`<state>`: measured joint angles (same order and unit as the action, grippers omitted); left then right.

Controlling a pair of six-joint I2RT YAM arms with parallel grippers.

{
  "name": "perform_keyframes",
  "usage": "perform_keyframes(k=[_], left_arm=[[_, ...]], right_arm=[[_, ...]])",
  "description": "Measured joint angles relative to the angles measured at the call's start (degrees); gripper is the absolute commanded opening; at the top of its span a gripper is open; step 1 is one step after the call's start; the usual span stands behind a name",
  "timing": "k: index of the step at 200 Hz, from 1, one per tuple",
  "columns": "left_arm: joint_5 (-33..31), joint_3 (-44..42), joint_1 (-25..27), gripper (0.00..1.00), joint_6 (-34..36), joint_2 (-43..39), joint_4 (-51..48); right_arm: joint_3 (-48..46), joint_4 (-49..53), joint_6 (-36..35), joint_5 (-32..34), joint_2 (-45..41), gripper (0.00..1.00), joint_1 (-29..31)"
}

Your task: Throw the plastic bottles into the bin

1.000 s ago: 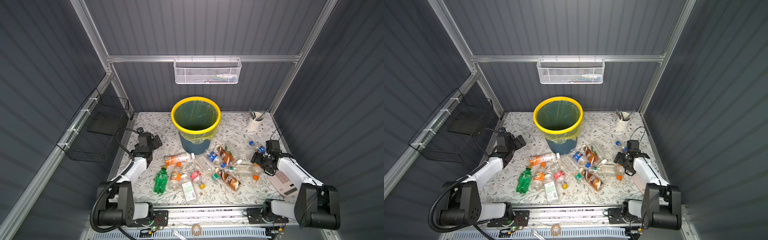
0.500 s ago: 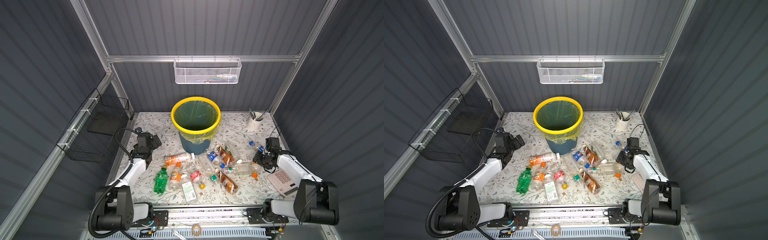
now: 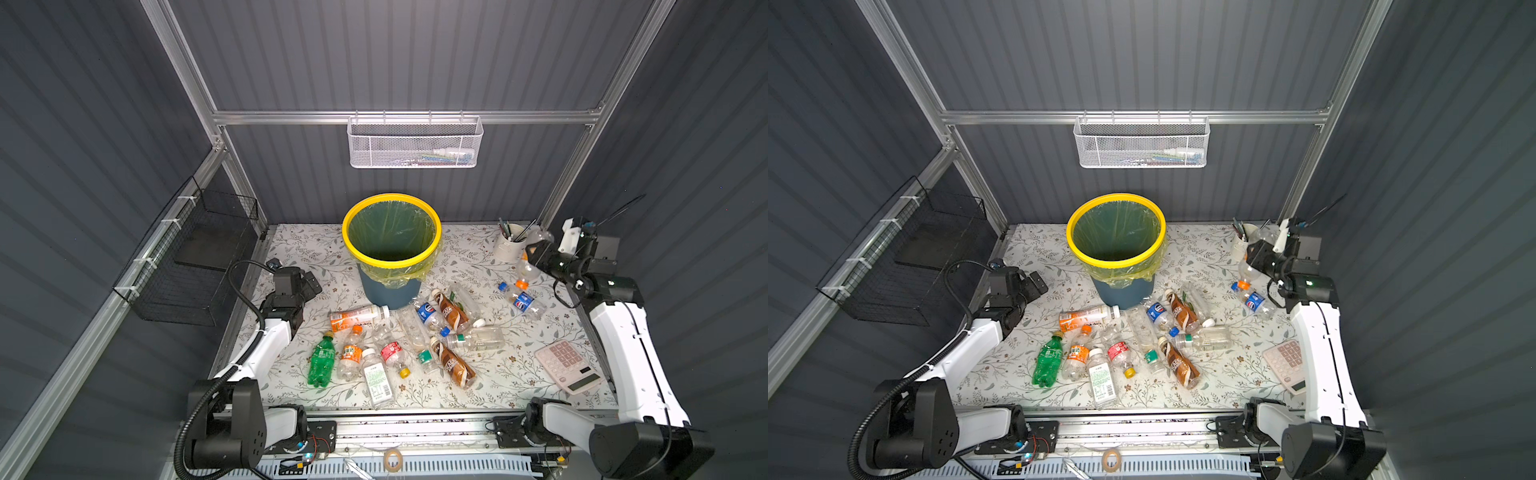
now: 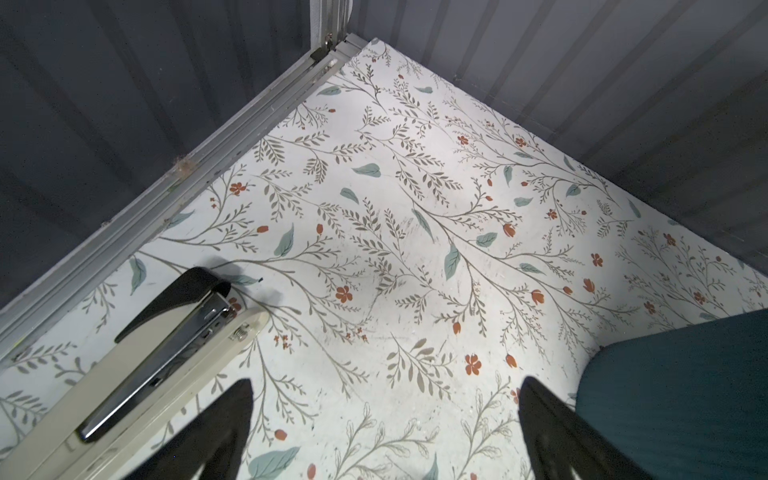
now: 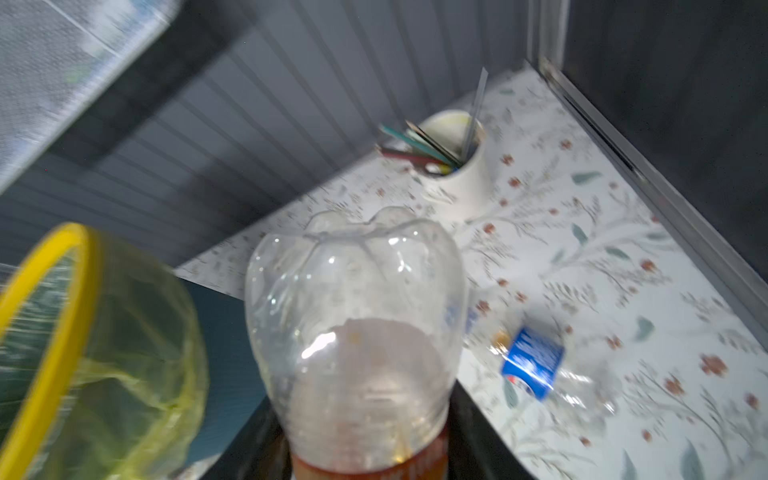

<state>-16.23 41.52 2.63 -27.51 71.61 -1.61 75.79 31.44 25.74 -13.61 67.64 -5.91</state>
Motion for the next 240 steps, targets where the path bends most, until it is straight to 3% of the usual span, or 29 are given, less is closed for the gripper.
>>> perform_keyframes(k=[27,49,64,76,92,105,125,170,200,240], left_arm=[[0.44,0.0,0.02,1.0,-1.7,-1.05,-2.93],[0.72,-0.2,0.07,0.99,-2.6,-2.29,-4.24],[0.79,-0.24,0.13,0.99,-2.82,-3.02,-5.31],[0.76,-0.24,0.33,0.99,-2.97,-3.15,-6.23],[0.5,-0.24,0.42,0.99,-2.97,-3.15,-7.76],[0.09,-0.22,0.42,0.99,-2.95,-3.28,-8.81],[-0.59,-0.22,0.42,0.99,-2.89,-4.37,-10.19],[0.85,-0.22,0.66,1.0,-2.93,-6.36,-10.6],[2.8,1.62,3.1,0.99,-2.95,-6.08,-10.71],[2.49,5.49,8.57,0.99,-2.95,-4.39,-9.97]], right_arm=[[13.84,-2.1,2.64,-3.54,7.72,0.52,8.63],[29.97,-3.23,3.54,-7.58,19.34,0.57,17.92],[44.28,-0.83,2.82,-9.99,30.77,0.7,23.39],[56.3,1.88,1.2,-10.95,39.65,0.95,26.67],[66.29,6.4,0.13,-11.52,47.43,0.99,29.09],[68.74,9.16,-0.76,-11.21,49.83,0.99,29.53],[63.58,10.75,-2.14,-8.52,47.08,0.99,28.87],[36.04,3.82,-2.64,-2.34,25.94,0.99,26.12],[20.74,-1.73,-1.73,-0.79,16.5,0.99,23.39],[-1.84,-4.15,0.11,1.64,8.41,0.99,12.81]])
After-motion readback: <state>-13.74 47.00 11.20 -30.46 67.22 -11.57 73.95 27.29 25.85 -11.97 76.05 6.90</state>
